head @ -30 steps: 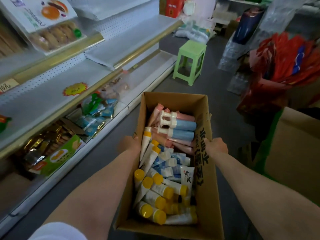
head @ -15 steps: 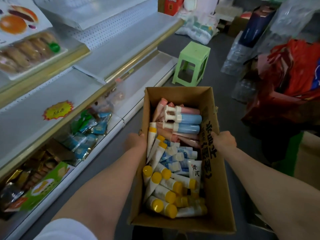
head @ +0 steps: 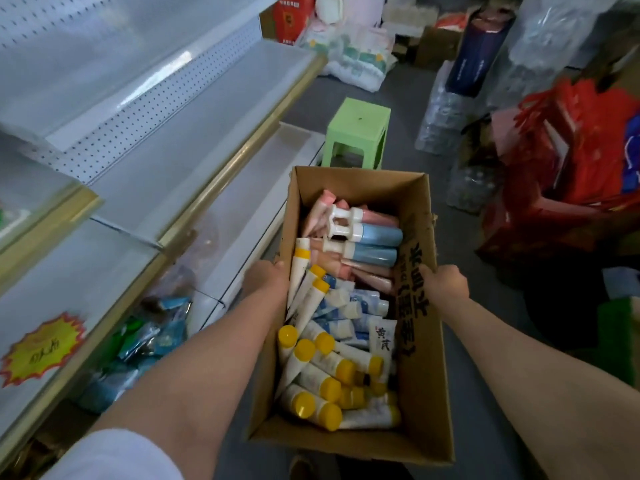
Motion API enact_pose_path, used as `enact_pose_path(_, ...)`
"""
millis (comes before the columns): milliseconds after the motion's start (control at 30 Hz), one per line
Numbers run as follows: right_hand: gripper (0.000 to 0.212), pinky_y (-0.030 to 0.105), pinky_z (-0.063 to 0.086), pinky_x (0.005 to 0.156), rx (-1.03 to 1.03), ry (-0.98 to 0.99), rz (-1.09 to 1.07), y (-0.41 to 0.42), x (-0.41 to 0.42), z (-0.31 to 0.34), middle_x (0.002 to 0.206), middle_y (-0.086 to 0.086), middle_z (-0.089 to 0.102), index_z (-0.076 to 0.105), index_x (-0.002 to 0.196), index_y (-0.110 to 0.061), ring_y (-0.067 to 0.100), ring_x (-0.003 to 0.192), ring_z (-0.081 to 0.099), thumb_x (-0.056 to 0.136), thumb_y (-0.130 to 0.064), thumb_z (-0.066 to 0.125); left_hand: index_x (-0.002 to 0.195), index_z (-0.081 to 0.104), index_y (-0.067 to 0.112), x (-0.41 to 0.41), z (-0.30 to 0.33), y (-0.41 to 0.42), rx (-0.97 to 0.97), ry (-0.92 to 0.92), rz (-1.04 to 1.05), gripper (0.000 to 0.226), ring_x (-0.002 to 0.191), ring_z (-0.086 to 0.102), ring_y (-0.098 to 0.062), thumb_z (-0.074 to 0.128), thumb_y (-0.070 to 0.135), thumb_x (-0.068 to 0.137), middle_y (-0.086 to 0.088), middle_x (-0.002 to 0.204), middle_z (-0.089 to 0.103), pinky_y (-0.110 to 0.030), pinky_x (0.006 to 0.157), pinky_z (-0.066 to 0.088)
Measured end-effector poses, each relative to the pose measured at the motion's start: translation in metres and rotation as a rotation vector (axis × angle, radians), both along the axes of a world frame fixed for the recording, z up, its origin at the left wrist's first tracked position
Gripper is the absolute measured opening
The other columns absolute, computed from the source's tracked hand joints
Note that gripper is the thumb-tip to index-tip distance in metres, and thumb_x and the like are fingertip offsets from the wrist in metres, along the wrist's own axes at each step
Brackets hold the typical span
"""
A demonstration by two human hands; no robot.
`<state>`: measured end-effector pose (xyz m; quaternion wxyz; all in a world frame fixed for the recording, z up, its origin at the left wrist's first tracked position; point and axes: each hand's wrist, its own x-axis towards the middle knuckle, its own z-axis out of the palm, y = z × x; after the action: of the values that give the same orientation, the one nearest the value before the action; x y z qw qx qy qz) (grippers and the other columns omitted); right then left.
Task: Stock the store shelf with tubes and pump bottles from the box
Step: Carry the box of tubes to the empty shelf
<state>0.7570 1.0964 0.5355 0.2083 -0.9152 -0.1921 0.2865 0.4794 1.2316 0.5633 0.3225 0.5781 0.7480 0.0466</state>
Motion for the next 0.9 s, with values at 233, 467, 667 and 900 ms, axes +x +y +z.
enact_pose_path(233,0.043,0.045,0.06,0.078,-0.024,0.002,0.04,0.122,0.077,-0.006,0.088,0.015,0.069,0.066,0.091,-0.006,0.034,0.081,0.068,0.094,-0.047,0.054,0.117,0.064,0.0,0.074,-0.014,0.111,-0.011,0.021,0.071,0.046,0.111,0.061,-0.037,0.049,0.038,0.098,-0.019,0.121,0.065,-0.039,0.09,0.049)
enact_pose_path(467,0.045,0.044,0.059,0.078,-0.03,-0.022,0.08,0.233,0.148,0.007,0.09,0.015,0.07,0.067,0.096,-0.005,0.034,0.083,0.068,0.095,-0.047,0.052,0.119,0.065,0.002,0.141,-0.019,0.211,-0.048,0.014,0.113,0.046,0.114,0.059,-0.037,0.048,0.04,0.099,-0.019,0.124,0.064,-0.037,0.088,0.046)
enact_pose_path(667,0.042,0.039,0.057,0.073,-0.033,-0.063,0.073,0.332,0.206,0.011,0.088,0.014,0.068,0.066,0.093,-0.003,0.033,0.081,0.067,0.096,-0.043,0.053,0.124,0.061,0.001,0.201,-0.024,0.32,-0.046,-0.039,0.122,0.046,0.117,0.058,-0.037,0.052,0.037,0.098,-0.019,0.129,0.061,-0.038,0.093,0.046)
enact_pose_path(900,0.039,0.037,0.056,0.068,-0.045,-0.039,-0.041,0.447,0.268,0.004,0.076,0.011,0.063,0.062,0.079,-0.007,0.03,0.07,0.064,0.095,-0.043,0.054,0.121,0.063,0.001,0.271,-0.039,0.469,-0.051,-0.064,0.04,0.048,0.115,0.059,-0.037,0.052,0.041,0.096,-0.02,0.125,0.064,-0.039,0.093,0.047)
